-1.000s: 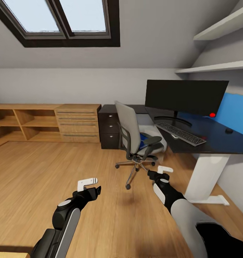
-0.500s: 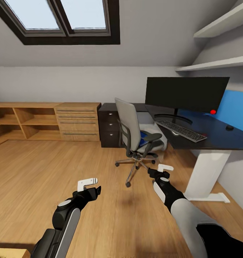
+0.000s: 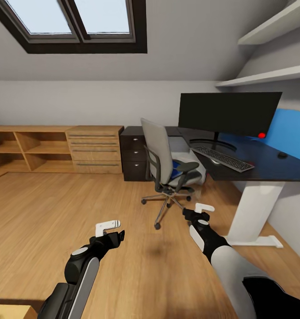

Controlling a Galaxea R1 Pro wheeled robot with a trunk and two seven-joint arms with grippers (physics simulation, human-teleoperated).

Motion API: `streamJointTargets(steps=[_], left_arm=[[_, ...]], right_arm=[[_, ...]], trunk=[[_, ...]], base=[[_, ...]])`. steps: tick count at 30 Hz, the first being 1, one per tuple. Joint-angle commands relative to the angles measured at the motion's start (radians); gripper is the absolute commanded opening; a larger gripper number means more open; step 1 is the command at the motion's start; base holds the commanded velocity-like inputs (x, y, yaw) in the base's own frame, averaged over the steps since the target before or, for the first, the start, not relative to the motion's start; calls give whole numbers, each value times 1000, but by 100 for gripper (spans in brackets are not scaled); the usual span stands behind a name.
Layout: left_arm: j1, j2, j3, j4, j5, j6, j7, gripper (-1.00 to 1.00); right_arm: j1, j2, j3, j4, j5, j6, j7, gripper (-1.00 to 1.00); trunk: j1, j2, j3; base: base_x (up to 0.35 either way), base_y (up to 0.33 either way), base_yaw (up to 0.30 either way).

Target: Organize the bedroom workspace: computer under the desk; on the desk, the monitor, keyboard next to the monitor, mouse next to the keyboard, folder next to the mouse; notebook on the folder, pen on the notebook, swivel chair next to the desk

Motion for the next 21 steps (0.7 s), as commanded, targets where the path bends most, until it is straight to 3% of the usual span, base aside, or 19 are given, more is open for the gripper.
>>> streamJointTargets(steps=[1,10,21], left_arm=[[0,4,-1,0,11,3,9,100],[0,36,-1,9,13,2,9,100],[0,40,-2,12,15,1,9,100]], right_arm=[[0,1,-1,-1,-9,-2,-1,100],[0,1,-1,0,-9,-3,-1,100],[1,-1,-1,2,-8,-4,0,100]], trunk=[[0,0,0],[0,0,5],[0,0,6]], base=[[0,0,-154],[17,-13,-134],[247,-194,-3]])
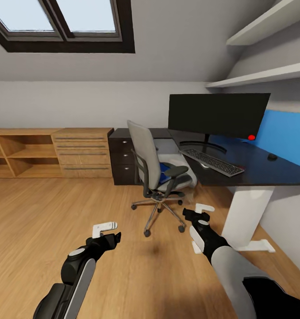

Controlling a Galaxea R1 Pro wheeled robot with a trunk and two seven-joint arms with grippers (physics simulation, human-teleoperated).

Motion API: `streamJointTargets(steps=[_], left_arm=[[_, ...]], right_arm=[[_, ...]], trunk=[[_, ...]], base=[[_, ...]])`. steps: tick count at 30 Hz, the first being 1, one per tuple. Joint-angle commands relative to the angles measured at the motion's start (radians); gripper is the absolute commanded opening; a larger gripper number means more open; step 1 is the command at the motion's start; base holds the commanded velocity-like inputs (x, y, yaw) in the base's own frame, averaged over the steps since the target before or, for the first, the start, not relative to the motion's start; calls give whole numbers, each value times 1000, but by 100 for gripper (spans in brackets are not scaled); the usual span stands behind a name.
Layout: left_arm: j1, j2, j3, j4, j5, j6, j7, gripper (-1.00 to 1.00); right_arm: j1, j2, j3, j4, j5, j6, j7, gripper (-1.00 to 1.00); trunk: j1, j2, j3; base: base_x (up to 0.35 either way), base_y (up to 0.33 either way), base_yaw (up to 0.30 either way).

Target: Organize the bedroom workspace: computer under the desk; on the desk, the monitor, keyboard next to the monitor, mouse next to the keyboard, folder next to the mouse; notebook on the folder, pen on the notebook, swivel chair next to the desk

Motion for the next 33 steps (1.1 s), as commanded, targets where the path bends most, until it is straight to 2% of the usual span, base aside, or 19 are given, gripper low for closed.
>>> streamJointTargets(steps=[1,9,13,22,33], left_arm=[[-1,0,0,-1,11,3,9,100],[-1,0,0,5,11,3,9,100],[-1,0,0,6,11,3,9,100],[-1,0,0,5,11,3,9,100],[-1,0,1,5,11,3,9,100]], right_arm=[[-1,0,-1,-1,-9,-2,-1,100],[0,-5,-1,4,-9,-15,-1,100],[0,-6,-1,6,-9,-32,-1,100],[1,-6,-1,8,-9,-40,-1,100],[2,-8,-1,8,-9,-45,-1,100]], trunk=[[0,0,-1],[0,0,-1],[0,0,-1],[0,0,-1],[0,0,-1]], base=[[260,-224,0],[160,-149,0],[47,-23,0],[240,-4,0],[138,0,0]])
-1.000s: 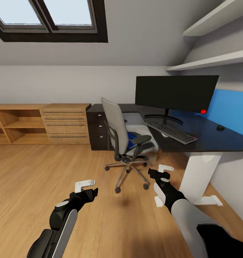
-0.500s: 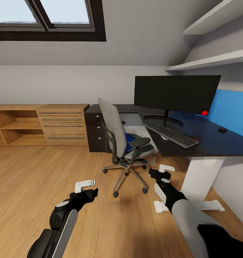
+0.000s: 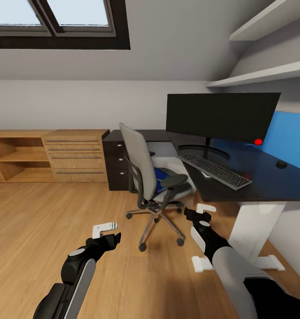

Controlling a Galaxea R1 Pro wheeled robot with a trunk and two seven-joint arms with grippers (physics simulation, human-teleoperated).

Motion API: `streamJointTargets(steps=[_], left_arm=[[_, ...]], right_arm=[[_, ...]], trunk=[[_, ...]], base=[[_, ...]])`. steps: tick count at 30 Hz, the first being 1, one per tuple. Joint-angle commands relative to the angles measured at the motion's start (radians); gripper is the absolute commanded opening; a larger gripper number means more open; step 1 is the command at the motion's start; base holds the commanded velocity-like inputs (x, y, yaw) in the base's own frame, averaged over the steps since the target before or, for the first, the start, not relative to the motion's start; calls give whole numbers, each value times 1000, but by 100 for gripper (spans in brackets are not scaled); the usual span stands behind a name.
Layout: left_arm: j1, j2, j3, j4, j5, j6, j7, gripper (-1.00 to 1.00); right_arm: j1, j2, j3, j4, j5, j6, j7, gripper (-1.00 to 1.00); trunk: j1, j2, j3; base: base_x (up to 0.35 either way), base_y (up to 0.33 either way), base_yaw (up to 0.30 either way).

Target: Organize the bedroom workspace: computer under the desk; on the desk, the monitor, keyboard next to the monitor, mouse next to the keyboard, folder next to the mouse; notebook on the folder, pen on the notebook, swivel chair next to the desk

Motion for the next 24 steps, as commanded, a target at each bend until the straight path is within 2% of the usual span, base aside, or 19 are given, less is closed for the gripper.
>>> streamJointTargets(steps=[1,13,24], left_arm=[[0,0,-1,-1,11,3,9,100],[-1,2,1,-1,11,2,9,100],[-1,2,1,-1,11,3,9,100]], right_arm=[[-1,0,-1,0,-10,-6,0,100],[2,1,-1,0,-10,-6,0,100],[4,2,0,0,-10,-6,0,100]], trunk=[[0,0,-1],[0,0,-1],[0,0,-1]], base=[[289,0,0],[303,1,0],[264,90,0]])
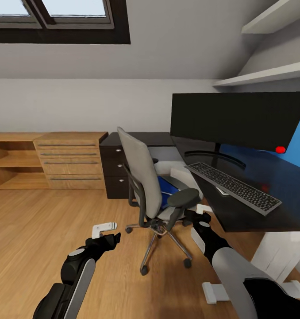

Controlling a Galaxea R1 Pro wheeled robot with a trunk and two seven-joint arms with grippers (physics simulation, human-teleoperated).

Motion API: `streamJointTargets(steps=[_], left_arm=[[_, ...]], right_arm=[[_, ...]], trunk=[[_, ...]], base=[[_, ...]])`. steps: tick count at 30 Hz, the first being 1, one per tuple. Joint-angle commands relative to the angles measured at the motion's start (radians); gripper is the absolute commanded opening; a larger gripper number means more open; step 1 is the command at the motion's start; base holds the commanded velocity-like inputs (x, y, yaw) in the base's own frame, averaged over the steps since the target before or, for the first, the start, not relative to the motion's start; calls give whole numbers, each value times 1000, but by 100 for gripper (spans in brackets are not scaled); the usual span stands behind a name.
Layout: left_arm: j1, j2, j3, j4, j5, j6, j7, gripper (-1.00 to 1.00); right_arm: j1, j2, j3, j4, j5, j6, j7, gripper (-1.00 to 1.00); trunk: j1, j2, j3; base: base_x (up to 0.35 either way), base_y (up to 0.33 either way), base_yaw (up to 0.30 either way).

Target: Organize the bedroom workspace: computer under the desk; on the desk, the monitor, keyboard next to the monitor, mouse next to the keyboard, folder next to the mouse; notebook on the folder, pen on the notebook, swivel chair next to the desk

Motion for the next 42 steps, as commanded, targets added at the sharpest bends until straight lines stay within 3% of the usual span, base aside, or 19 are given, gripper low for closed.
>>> streamJointTargets(steps=[1,9,42], left_arm=[[-1,0,3,-1,10,3,9,100],[-1,0,42,-1,12,3,9,100],[-1,0,48,-4,12,3,8,100]], right_arm=[[-1,1,-1,0,-10,-6,0,100],[-1,2,0,0,-11,-6,0,100],[2,7,1,1,-11,-7,0,100]], trunk=[[0,0,-1],[0,0,-1],[0,0,-1]], base=[[35,15,71],[11,5,181],[-32,44,276]])
